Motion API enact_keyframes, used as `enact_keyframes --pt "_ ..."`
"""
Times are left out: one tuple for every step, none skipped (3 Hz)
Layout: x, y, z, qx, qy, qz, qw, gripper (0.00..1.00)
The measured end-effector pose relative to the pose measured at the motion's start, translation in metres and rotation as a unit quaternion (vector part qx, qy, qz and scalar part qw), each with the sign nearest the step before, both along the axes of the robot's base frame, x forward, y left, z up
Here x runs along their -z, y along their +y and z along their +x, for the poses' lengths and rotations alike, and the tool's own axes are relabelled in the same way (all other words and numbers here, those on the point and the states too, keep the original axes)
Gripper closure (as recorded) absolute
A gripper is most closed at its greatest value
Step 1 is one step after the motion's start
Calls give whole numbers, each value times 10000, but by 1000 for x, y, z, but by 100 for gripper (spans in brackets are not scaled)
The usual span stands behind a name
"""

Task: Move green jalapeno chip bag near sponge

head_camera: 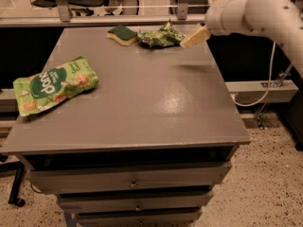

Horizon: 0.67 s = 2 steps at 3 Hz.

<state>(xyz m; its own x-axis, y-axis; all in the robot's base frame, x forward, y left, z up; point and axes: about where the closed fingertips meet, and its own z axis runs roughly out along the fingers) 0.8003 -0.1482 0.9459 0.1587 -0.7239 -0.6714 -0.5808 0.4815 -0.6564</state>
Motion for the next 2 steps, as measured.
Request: enact_keyframes --pt "-16 -32 -36 -459 275 950 9940 0" --pt "-21 -21 -59 -849 562 1296 9863 0"
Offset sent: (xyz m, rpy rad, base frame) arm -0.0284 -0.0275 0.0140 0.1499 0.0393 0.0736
